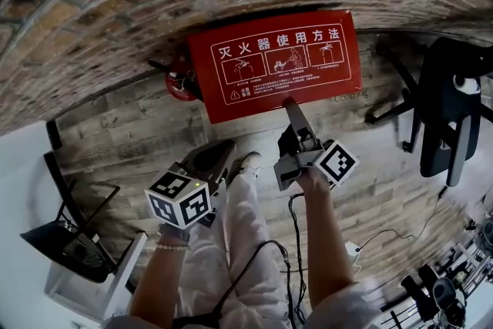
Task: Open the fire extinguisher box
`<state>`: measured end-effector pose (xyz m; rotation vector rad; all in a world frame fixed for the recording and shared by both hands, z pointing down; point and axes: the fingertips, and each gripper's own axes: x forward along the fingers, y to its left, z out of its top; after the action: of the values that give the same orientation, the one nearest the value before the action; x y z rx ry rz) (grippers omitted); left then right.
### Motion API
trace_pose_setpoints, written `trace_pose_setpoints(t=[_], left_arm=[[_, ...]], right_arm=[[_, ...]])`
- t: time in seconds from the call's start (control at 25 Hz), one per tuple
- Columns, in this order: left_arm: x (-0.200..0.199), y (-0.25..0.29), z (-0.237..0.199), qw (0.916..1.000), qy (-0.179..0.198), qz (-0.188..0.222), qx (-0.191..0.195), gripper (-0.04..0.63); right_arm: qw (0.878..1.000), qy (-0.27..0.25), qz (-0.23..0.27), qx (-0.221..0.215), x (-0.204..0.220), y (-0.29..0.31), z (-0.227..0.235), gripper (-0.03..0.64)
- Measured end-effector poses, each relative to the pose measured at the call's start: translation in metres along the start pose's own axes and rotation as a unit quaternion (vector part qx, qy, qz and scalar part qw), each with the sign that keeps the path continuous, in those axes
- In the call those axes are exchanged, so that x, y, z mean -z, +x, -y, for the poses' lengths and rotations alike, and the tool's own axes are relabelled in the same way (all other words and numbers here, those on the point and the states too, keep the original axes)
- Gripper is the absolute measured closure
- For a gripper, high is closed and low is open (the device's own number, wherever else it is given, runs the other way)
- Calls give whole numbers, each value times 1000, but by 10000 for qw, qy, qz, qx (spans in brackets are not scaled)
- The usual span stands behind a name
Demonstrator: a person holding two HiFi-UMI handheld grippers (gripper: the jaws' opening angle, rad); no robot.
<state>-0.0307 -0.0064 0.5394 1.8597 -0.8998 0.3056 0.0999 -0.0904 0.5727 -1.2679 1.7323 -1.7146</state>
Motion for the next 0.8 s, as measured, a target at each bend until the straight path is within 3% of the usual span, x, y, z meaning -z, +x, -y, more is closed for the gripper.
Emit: trace_pose_setpoints(t=[0.32, 0.48, 0.6, 0.8], left_arm=[[9, 14, -15, 9998, 78, -101, -179, 595], [25, 27, -32, 9987, 224, -221, -397, 595], [32, 41, -44, 9984, 114, -140, -539, 597], [31, 61, -51, 9984, 94, -101, -547, 595]], right_arm=[[9995, 154, 51, -261, -1, 3, -4, 472], [9991, 300, 170, -256, 0, 3, -4, 482], [9984, 456, 287, -189, 1, 0, -3, 488], [9981, 517, 305, -128, 1, 1, -3, 491]])
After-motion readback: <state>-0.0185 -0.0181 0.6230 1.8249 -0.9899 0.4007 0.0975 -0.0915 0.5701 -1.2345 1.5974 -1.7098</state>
